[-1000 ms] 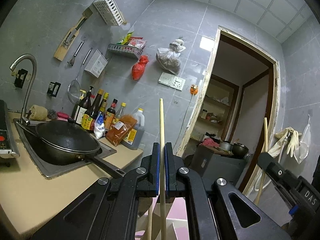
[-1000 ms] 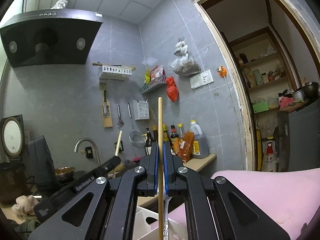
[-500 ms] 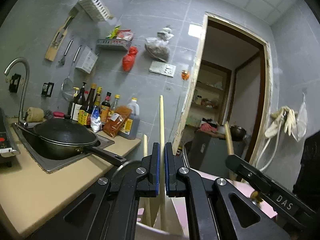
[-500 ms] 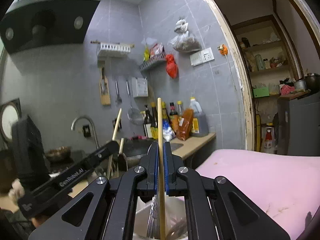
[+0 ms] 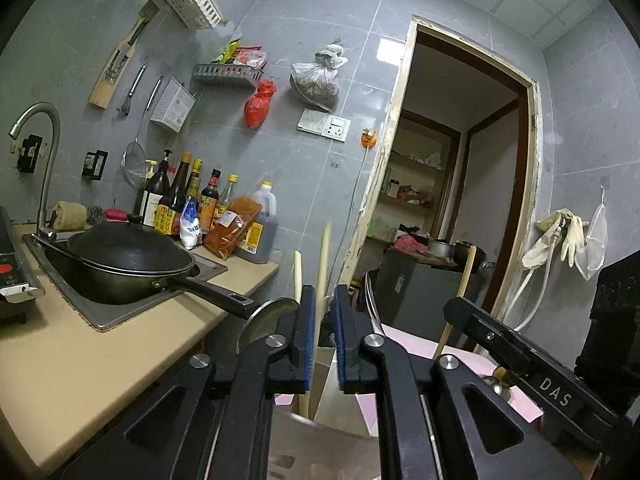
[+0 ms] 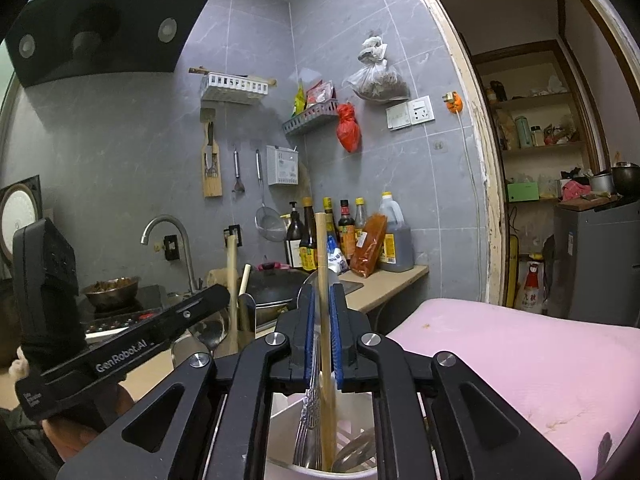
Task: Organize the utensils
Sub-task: 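Lower both chopsticks into the white holder and open both tools, then move both open tools back over the last chopstick and fork on the cloth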
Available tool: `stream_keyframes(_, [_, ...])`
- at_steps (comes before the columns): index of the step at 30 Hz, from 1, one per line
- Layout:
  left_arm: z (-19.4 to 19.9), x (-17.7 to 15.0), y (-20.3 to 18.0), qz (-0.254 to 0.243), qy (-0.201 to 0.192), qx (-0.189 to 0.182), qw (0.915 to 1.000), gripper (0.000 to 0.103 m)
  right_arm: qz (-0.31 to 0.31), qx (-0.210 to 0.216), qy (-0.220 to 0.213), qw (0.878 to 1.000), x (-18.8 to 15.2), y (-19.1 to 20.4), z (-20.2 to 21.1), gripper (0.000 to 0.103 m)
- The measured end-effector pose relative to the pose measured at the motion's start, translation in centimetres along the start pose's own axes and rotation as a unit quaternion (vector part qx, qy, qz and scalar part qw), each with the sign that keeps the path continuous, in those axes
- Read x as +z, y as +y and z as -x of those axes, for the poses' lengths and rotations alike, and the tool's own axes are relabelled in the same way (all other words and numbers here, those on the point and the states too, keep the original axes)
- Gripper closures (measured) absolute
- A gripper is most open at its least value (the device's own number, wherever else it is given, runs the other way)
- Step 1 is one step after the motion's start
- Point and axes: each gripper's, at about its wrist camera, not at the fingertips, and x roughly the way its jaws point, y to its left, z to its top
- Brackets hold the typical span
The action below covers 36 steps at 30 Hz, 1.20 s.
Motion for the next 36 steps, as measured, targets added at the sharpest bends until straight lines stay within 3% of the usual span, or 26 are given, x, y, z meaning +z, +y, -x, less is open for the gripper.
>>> stream_keyframes(3, [0.5,0.2,0.2,0.005,-0.004,-0.003,1.0000,0.087,-0.003,-0.003,0.001,1.000,0.1,-0.1,0.2,0.084])
stream_keyframes(14, [1.8,1.0,-1.5,-0.007,0.018,-0.008,0.9998,0.060,-0.005,-0.044,-0.015,0.999,1.7,-1.6,4.4,0.072])
stream_keyframes(16, [2.1,1.0,-2.3,-0.011,0.022,-0.011,0.9996,0.049,-0.007,-0.058,-0.017,0.998,1.9,-2.3,5.6,0.056])
stream_keyframes(20, [2.9,1.1,-4.2,-0.024,0.018,-0.011,0.9995,0.026,-0.005,-0.093,-0.017,0.996,1.9,-3.9,8.7,0.048])
stream_keyframes(22, [3.2,1.1,-5.5,-0.030,0.018,-0.014,0.9993,0.017,-0.007,-0.108,-0.018,0.994,1.9,-4.7,10.1,0.036])
stream_keyframes(27, [3.6,0.4,-8.7,-0.054,0.029,-0.024,0.9978,0.013,-0.013,-0.153,-0.021,0.988,1.8,-7.0,14.2,0.019])
stream_keyframes(31, [3.3,-1.4,-11.8,-0.077,0.065,-0.057,0.9933,0.012,-0.025,-0.180,-0.014,0.983,1.5,-9.0,17.2,0.004])
stream_keyframes(36, [2.1,-4.0,-15.2,-0.094,0.129,-0.095,0.9825,0.012,-0.039,-0.211,0.012,0.977,0.6,-11.3,19.5,0.003])
